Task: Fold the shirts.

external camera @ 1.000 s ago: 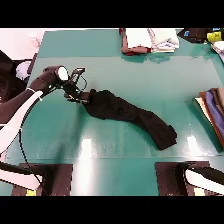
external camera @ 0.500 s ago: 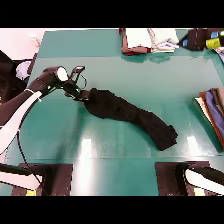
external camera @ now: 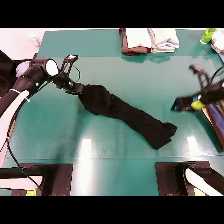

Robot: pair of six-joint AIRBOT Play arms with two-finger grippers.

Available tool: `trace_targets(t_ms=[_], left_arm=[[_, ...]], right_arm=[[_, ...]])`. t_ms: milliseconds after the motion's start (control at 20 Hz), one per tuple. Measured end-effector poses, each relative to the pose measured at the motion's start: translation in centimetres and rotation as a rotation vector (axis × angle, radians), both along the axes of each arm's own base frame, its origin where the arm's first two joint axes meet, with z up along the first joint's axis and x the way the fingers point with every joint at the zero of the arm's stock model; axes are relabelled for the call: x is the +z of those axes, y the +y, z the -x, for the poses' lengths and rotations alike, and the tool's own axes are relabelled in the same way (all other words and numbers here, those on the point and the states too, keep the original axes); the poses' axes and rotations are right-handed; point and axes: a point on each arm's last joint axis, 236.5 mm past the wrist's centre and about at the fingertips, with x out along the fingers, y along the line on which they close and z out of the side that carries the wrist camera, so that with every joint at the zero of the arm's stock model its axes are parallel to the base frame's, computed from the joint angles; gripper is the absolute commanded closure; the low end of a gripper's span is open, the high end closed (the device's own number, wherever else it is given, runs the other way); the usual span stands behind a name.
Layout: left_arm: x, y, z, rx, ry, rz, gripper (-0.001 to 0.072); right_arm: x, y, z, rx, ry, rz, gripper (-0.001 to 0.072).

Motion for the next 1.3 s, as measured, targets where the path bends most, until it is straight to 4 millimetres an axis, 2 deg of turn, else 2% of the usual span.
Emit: trace_targets(t_ms=[100, 200, 350, 500, 600, 650, 700, 750, 850, 950, 1000, 1100, 1150, 1200, 1300], left_arm=[[0.1, 0.1, 0.1, -0.001, 0.000, -0.003, 0.0679], [0.1, 0.2, 0.1, -0.002, 0.000, -0.007, 0.0679], [0.1, 0.1, 0.1, -0.002, 0.001, -0.006, 0.0679], [0.1, 0.1, 0.1, -0.001, 0.001, -0.003, 0.0679], [0.1, 0.1, 0.2, -0.002, 0.004, -0.002, 0.0679], [0.1, 0.1, 0.2, -0.002, 0.006, -0.002, 0.0679], [0.1, 0.1, 0.3, -0.002, 0.007, -0.002, 0.0679], [0.1, 0.1, 0.3, -0.003, 0.011, -0.003, 0.0679], [0.1, 0.1, 0.4, -0.003, 0.014, -0.004, 0.0679], [0.2, 0.2, 0.6, -0.005, 0.018, -0.006, 0.0680], [0.8, 0.2, 0.6, -0.006, 0.008, -0.006, 0.0680], [3.4, 0.3, 0.3, -0.008, -0.051, 0.002, 0.0680], [5.6, 0.4, 0.0, -0.008, -0.103, 0.007, 0.0680], [8.7, 0.5, -0.2, -0.007, -0.173, 0.023, 0.0680], [16.1, 0.8, -0.1, -0.004, -0.340, 0.060, 0.0680]], right_arm=[[-2.4, 0.0, 2.6, -0.005, 0.064, -0.001, 0.0275], [-3.9, 0.0, 4.5, -0.010, 0.097, 0.002, 0.0276], [-5.7, 0.1, 6.4, -0.015, 0.130, 0.002, 0.0279], [-7.4, 0.5, 7.3, -0.020, 0.174, -0.016, 0.0288], [-8.4, 0.9, 7.3, -0.024, 0.193, -0.036, 0.0431], [-8.7, 1.2, 7.2, -0.024, 0.203, -0.048, 0.0432], [-9.0, 1.5, 7.2, -0.019, 0.212, -0.064, 0.0533], [-9.1, 1.9, 7.1, -0.015, 0.219, -0.081, 0.0672], [-8.8, 2.4, 6.7, 0.003, 0.213, -0.107, 0.0695], [-7.5, 2.7, 5.6, 0.020, 0.163, -0.117, 0.0695], [-6.3, 2.7, 4.6, 0.026, 0.113, -0.119, 0.0695], [-2.7, 2.7, 2.2, 0.040, -0.021, -0.113, 0.0695], [-0.3, 2.7, 0.9, 0.047, -0.104, -0.109, 0.0695], [2.7, 2.6, -0.5, 0.052, -0.203, -0.102, 0.0695], [9.8, 2.4, -2.8, 0.059, -0.419, -0.082, 0.0695]])
